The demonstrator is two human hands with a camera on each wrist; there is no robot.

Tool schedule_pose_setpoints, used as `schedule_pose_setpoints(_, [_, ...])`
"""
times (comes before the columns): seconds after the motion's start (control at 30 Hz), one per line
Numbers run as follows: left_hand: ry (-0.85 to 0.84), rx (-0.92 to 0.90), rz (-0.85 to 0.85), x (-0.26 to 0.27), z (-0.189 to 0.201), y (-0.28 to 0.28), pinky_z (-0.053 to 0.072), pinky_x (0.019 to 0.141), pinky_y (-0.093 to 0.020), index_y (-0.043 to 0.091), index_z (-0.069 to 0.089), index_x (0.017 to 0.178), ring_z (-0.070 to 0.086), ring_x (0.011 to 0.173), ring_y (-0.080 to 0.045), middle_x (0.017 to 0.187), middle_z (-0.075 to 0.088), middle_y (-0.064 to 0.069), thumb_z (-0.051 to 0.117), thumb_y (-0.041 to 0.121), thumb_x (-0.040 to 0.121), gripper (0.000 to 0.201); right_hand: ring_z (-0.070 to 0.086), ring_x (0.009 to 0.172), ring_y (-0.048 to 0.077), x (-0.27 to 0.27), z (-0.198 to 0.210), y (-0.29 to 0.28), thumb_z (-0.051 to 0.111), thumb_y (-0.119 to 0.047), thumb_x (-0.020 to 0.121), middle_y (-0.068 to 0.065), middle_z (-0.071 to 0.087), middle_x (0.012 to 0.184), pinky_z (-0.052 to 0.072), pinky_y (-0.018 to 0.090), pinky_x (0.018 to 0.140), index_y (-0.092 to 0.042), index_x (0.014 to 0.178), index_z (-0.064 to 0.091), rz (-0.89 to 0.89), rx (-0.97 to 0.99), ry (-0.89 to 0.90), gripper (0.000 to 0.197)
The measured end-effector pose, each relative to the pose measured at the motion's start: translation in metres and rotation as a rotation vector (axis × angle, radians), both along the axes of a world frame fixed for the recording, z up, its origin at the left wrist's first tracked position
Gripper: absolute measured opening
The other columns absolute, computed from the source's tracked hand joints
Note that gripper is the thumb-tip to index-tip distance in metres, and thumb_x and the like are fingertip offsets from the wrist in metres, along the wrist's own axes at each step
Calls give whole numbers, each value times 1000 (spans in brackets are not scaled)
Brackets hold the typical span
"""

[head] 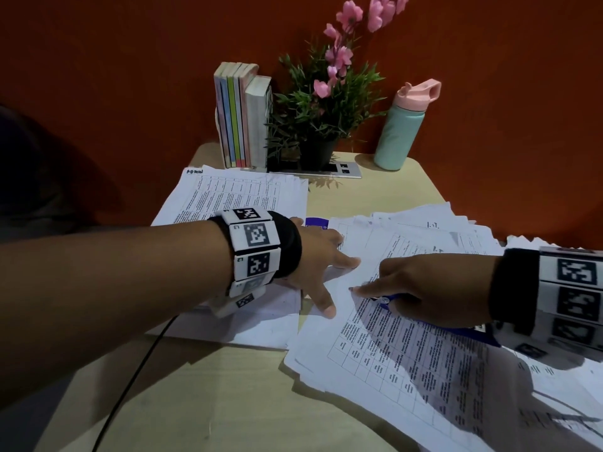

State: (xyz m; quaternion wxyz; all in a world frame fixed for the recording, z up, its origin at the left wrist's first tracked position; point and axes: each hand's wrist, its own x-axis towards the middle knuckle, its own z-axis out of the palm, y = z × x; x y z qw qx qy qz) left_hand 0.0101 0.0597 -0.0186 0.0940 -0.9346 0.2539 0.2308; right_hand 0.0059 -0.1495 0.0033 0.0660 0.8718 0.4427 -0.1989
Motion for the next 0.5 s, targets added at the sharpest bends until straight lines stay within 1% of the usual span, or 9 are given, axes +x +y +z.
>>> schedule_pose_setpoints(0.03, [-2,1,0,0,0,-1,15,116,-59,47,11,154,14,150,-22,163,13,1,59,78,74,98,52,104,7,1,-1,3,35,-31,103,-18,38,107,41,22,82,-51,148,27,5,7,-13,50])
schedule_pose_setpoints(0.1, [0,11,-2,0,1,-2,16,115,-60,47,15,153,15,150,-23,162,13,1,59,79,74,95,51,101,8,0,-5,10,37,-33,103,-17,37,108,37,21,80,-50,148,28,32,35,-33,49])
schedule_pose_setpoints(0.2, [0,-8,-18,0,2,-1,20,113,-60,45,34,142,23,146,-26,158,21,0,60,77,74,80,51,105,10,-2,-10,20,41,-33,102,-12,41,120,32,21,80,-49,148,31,71,72,-43,49])
schedule_pose_setpoints(0.23, [-1,-14,-20,0,2,-1,21,113,-60,45,35,142,24,146,-26,157,22,0,60,77,74,79,51,107,10,-2,-10,20,41,-32,102,-12,41,121,32,21,81,-49,147,31,75,72,-45,49])
schedule_pose_setpoints(0.27, [-2,-11,-18,0,1,-1,21,113,-59,45,31,145,22,146,-26,158,20,0,59,78,74,83,51,108,10,-1,-9,19,40,-33,103,-13,40,118,32,21,81,-50,147,30,74,67,-43,49])
schedule_pose_setpoints(0.33, [-10,5,-15,-1,-1,0,18,114,-60,46,19,152,17,149,-25,161,14,-1,59,78,74,93,52,107,11,-1,-7,12,38,-34,103,-14,40,113,36,23,82,-51,148,28,59,48,-23,49])
schedule_pose_setpoints(0.37, [-24,4,-18,-1,-1,0,16,115,-61,47,15,153,15,149,-25,162,12,-2,59,78,74,95,53,106,12,0,-5,7,38,-34,103,-14,41,112,39,24,84,-51,148,27,48,41,-12,49])
schedule_pose_setpoints(0.43, [-73,-27,-39,-1,-1,-1,11,116,-61,51,19,151,13,149,-27,163,9,-3,61,78,73,92,53,104,10,0,-3,-1,38,-34,103,-16,41,111,41,25,85,-52,148,27,21,35,10,50])
schedule_pose_setpoints(0.5, [-120,-65,-71,-2,0,-1,7,118,-58,54,30,146,13,148,-26,162,12,-1,62,77,72,84,53,102,8,0,-3,-4,39,-35,102,-17,40,108,42,25,85,-53,147,27,9,34,11,50])
